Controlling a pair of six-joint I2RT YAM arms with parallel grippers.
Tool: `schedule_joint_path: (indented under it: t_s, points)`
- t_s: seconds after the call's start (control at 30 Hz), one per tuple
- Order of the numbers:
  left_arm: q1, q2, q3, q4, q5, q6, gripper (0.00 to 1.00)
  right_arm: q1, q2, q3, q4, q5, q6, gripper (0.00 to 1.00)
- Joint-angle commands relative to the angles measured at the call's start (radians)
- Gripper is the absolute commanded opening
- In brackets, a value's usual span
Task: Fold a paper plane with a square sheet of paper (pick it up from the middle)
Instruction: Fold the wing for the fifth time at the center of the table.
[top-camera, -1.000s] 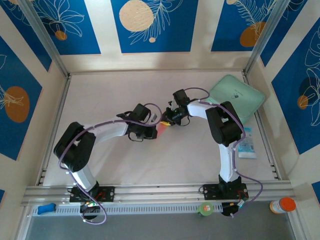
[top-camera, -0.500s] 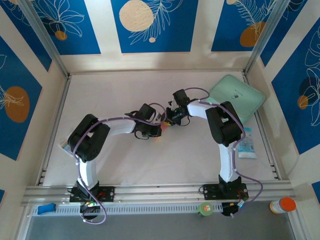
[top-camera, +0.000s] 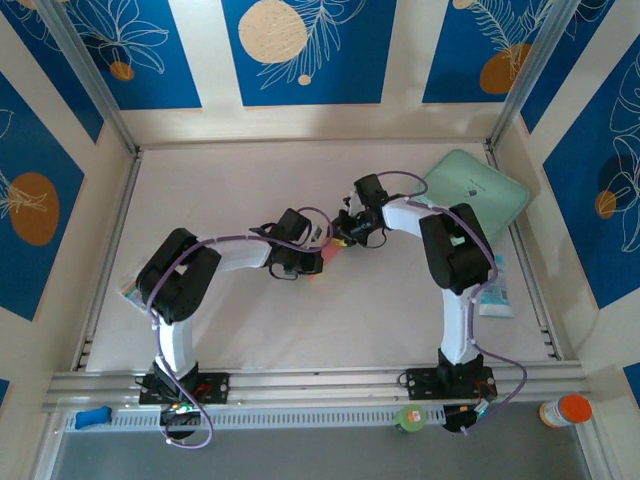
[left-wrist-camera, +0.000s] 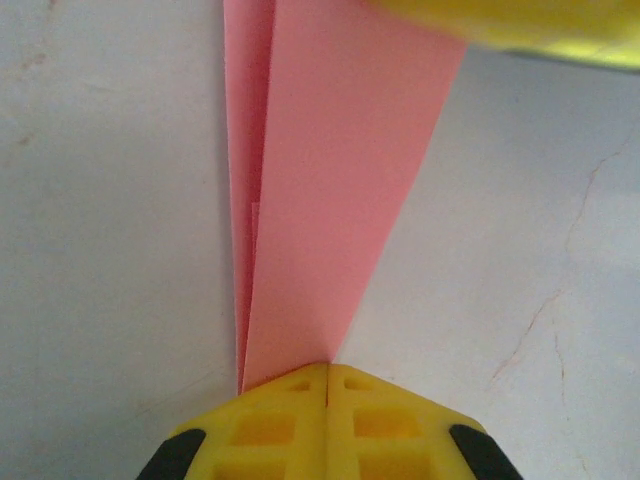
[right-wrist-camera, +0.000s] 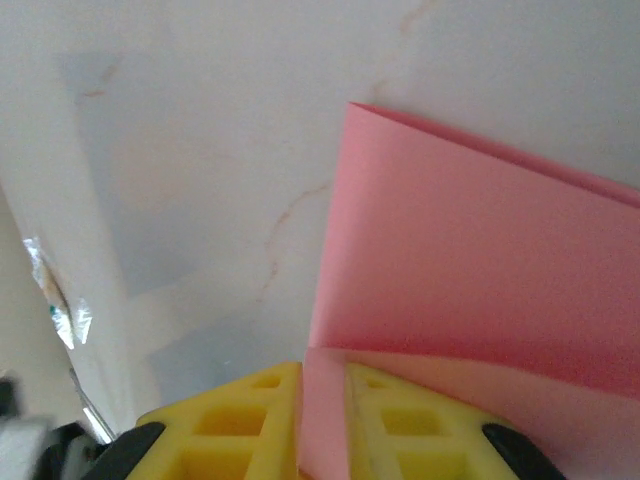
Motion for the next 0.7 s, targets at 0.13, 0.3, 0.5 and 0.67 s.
schedule_joint_path:
  t_s: [0.13, 0.3, 0.5, 0.67]
  points:
    - [-0.004, -0.015, -0.060, -0.075, 0.011, -0.008, 0.00, 0.014, -0.118, -0.101, 0.019, 0.033, -0.007, 0.18]
    - [-0.003, -0.042, -0.077, -0.077, 0.042, -0.013, 0.00, 0.032, -0.069, -0.079, 0.016, 0.030, -0.010, 0.18]
    - [-0.004, -0.090, -0.094, -0.087, 0.077, -0.005, 0.00, 0.063, -0.013, -0.054, 0.002, 0.038, -0.004, 0.17]
    - [-0.005, -0.135, -0.082, -0.051, 0.121, 0.005, 0.03, 0.089, 0.000, -0.075, 0.005, 0.038, 0.008, 0.16]
